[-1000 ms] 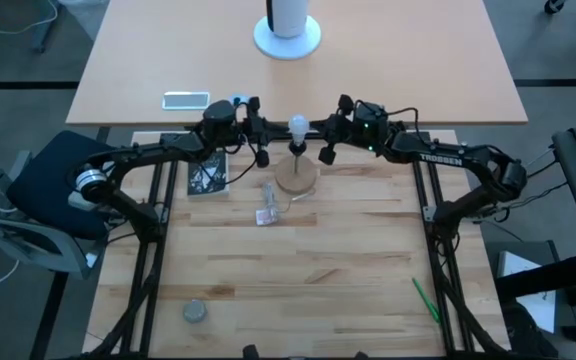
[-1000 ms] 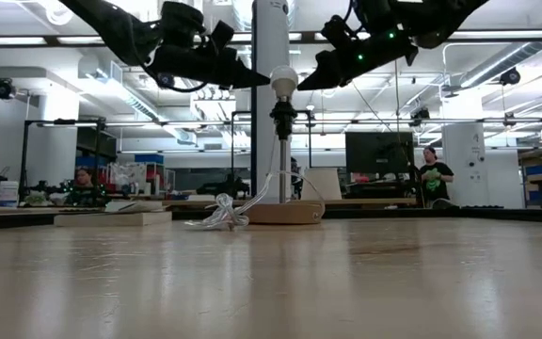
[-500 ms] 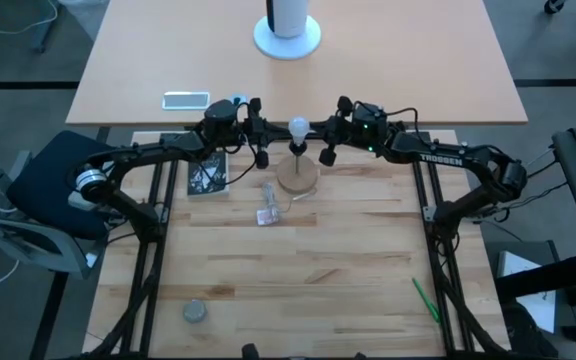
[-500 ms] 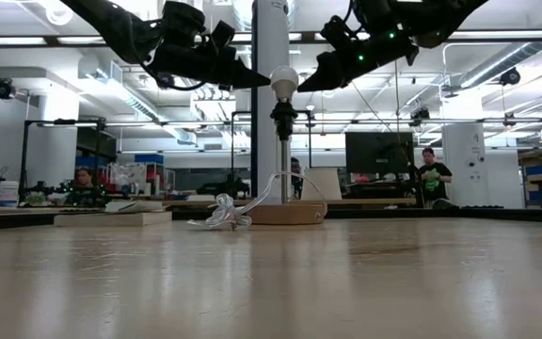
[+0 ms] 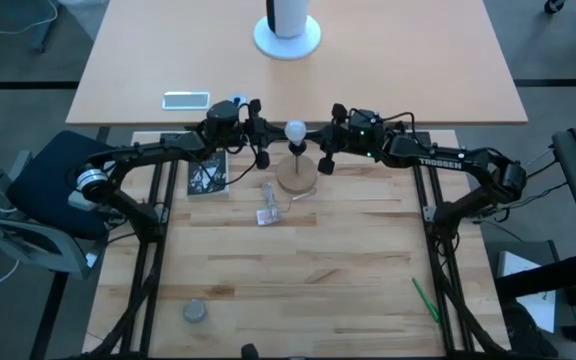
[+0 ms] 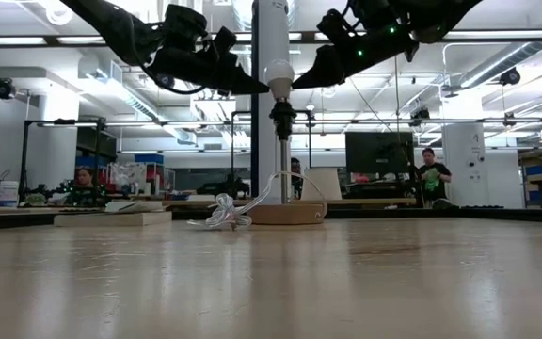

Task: Screw lightbulb
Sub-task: Insert the lightbulb into the black lamp

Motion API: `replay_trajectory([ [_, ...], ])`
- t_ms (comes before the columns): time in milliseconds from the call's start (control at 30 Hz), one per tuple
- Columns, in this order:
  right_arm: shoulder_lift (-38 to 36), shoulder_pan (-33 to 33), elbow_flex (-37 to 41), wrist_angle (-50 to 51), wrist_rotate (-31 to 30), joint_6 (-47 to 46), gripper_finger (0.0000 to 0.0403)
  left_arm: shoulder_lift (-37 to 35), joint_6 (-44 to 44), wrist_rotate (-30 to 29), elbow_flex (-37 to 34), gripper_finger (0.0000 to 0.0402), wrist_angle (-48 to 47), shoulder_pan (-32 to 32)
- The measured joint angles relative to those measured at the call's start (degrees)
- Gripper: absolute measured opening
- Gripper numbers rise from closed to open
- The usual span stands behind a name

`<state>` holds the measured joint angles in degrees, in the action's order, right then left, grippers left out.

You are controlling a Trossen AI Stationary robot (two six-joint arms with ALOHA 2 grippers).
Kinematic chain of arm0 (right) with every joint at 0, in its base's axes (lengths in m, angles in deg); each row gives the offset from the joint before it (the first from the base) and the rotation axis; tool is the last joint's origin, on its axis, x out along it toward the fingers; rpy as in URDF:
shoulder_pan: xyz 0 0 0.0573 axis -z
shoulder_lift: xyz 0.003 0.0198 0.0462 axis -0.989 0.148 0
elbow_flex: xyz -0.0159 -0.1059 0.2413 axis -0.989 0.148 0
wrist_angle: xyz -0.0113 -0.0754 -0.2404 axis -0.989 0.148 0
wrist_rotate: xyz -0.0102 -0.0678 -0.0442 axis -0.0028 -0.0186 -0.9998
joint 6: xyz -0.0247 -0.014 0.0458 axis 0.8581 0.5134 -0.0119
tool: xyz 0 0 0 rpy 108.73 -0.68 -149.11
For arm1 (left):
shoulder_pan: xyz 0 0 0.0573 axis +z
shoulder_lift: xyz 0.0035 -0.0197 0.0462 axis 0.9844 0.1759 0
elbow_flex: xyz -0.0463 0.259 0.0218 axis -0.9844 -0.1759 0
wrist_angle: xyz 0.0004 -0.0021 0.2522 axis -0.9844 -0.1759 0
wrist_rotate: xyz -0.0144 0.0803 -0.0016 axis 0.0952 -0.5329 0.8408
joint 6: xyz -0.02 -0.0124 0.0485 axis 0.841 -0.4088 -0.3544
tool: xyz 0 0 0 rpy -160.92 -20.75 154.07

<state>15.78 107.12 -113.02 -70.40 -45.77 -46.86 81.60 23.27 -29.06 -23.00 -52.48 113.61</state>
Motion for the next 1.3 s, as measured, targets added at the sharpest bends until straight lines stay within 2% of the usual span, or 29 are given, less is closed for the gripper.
replay_trajectory([
  [233, -0.11, -0.03, 0.0, 1.75, -3.95, -0.27, 0.0, 0.0, 0.02, 0.01, 0.0, 0.0, 0.82, -0.09],
  [500, -0.11, 0.04, 0.0, 2.41, -5.02, -0.25, 0.0, -0.21, 1.25, 0.0, 0.0, 0.0, -1.29, -0.09],
  [700, -0.79, 0.25, 0.0, 3.06, -14.44, 2.14, 0.0, -4.1, 2.16, 0.07, 0.0, 0.0, -6.86, -0.48],
  [767, -0.79, 0.94, 0.0, 1.41, -14.05, 3.38, 0.0, -4.71, 1.93, 0.09, 0.0, 0.0, -4.19, -0.57],
  [867, -0.79, 1.29, 0.0, -1.09, -8.99, 3.73, 0.0, -4.72, 1.74, 0.11, 0.01, 0.0, -0.11, -0.51],
  [967, -0.79, 1.24, 0.0, -1.77, -6.46, 3.45, 0.0, -4.2, 1.42, -0.04, 0.02, 0.0, 0.94, -0.48],
  [1300, -0.81, 0.74, 0.0, -1.73, -5.84, 3.01, 0.0, -3.52, 1.84, 0.01, 0.02, 0.0, 0.53, -0.94],
])
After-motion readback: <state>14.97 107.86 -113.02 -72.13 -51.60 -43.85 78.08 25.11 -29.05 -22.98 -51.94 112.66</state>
